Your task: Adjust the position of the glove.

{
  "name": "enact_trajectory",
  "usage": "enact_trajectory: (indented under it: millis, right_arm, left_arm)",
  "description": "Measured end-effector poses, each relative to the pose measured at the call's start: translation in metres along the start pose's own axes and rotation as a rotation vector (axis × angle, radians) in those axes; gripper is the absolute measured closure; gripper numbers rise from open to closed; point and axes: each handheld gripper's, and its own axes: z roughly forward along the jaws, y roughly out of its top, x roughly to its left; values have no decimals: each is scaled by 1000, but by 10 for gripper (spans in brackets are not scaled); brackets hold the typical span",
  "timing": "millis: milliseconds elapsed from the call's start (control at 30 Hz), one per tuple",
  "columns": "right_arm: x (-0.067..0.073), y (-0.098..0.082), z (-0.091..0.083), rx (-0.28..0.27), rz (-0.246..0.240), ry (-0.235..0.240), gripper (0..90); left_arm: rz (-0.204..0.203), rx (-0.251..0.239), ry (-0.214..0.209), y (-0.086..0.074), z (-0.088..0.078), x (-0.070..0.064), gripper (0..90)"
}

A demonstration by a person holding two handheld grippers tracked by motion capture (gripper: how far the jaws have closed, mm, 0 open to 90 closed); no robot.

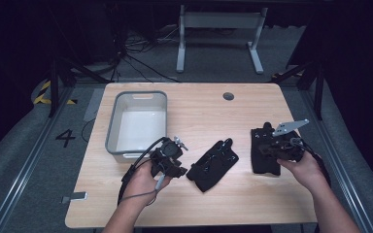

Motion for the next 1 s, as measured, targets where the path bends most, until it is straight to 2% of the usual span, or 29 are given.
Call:
enact_trajectory:
  millis: [133,300,500,600,767,867,1000]
  right_arm:
    - [0,0,0,-6,0,0,870]
    - [1,0,0,-20,9,20,870]
    - [4,7,5,-55,23,80,851]
    - [6,13,9,-71,23,113,831]
    - [8,23,20,-67,22,117,844]
    - [6,31,32,-51,40,128,849]
    - [8,42,50,-24,34,132,855]
  left_arm:
    - [1,7,5,1,1,-1,615]
    - [-11,1,-29,3,0,-2,587]
    - [7,-17,-63,7,1,-7,587]
    - [8,-57,-100,7,-1,-7,587]
    - [-13,-57,-105,7,3,-5,597]
    - [-16,-43,-96,7,8,-4,598]
    - [-16,-26,-100,8,15,-5,598]
